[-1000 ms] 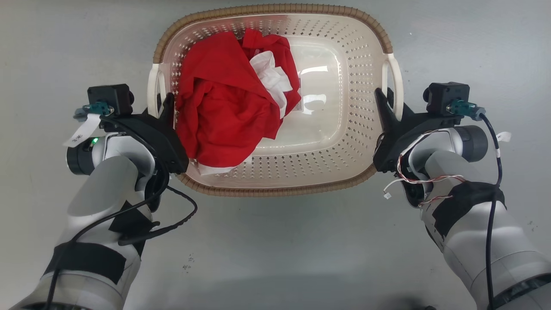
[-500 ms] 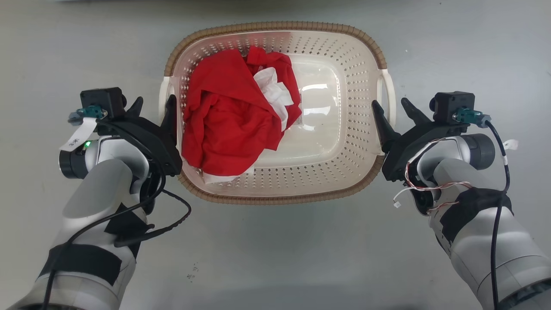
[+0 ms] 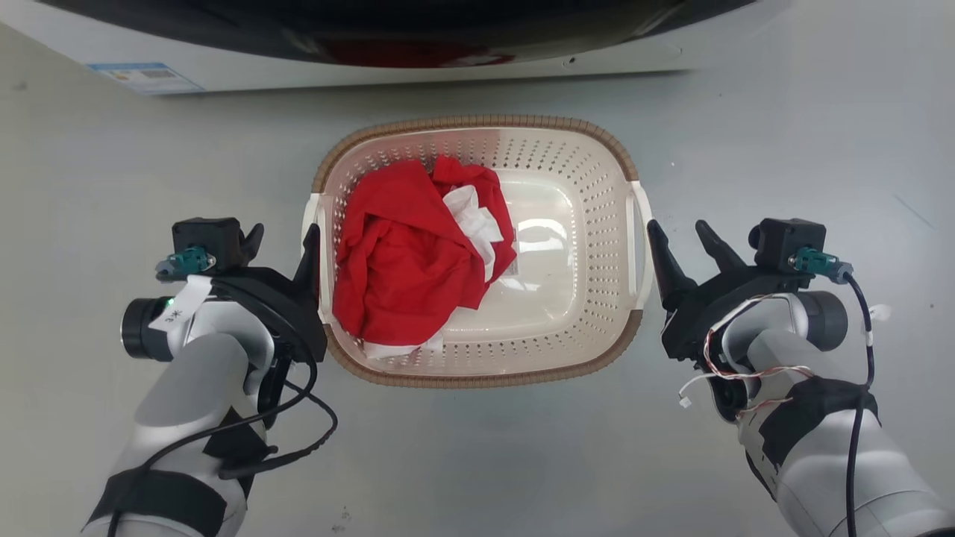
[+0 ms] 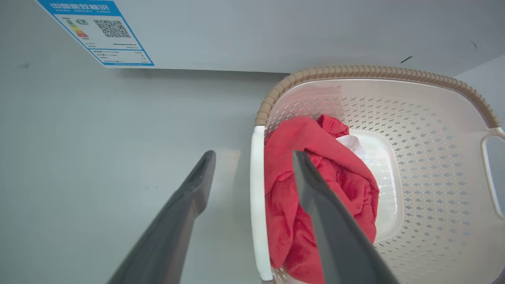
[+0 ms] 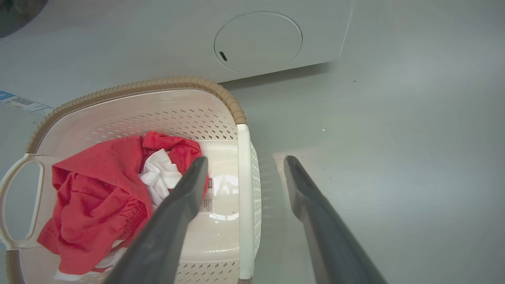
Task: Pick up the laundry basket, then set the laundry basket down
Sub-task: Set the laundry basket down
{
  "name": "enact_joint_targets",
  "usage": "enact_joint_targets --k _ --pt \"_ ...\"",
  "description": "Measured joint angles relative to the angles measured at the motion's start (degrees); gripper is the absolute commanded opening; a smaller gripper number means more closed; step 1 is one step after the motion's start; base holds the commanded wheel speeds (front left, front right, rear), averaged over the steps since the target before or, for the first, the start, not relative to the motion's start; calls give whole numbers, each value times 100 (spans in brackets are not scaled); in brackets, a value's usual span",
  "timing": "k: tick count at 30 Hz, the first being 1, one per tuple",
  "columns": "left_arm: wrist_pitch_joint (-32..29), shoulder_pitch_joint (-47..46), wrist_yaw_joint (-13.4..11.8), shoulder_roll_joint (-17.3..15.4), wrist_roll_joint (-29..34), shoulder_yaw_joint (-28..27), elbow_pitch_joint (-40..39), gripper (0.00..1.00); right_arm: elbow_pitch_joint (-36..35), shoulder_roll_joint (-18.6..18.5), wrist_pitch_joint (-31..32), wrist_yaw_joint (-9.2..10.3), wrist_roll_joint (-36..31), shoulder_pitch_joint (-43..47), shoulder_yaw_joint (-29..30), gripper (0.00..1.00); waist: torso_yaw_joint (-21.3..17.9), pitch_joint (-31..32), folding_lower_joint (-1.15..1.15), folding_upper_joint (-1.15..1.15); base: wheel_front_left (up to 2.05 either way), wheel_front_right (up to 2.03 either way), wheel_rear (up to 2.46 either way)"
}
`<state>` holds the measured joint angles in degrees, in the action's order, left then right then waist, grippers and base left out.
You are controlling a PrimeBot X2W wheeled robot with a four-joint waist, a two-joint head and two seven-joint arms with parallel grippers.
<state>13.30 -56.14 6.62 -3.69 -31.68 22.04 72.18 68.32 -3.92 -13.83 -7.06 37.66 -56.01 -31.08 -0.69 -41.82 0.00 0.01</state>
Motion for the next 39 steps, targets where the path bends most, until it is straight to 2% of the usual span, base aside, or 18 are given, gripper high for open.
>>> enact_joint_targets --k 15,22,31,39 --pt "100 719 -20 46 53 32 -231 100 -481 -110 -45 0 179 949 358 100 -3 1141 -1 -1 0 0 0" --pt "100 1318 -160 51 86 0 -695 100 -882 -237 -45 3 115 1501 523 100 3 1733 -1 -1 0 0 0" --pt "100 2132 -416 55 319 -67 -1419 100 -1430 -424 -45 162 -156 2270 681 100 63 2496 -2 -1 0 0 0" --pt "100 2953 -661 -57 424 -188 -2277 100 -2117 -475 -45 403 -460 2830 756 100 108 3132 -1 -2 0 0 0"
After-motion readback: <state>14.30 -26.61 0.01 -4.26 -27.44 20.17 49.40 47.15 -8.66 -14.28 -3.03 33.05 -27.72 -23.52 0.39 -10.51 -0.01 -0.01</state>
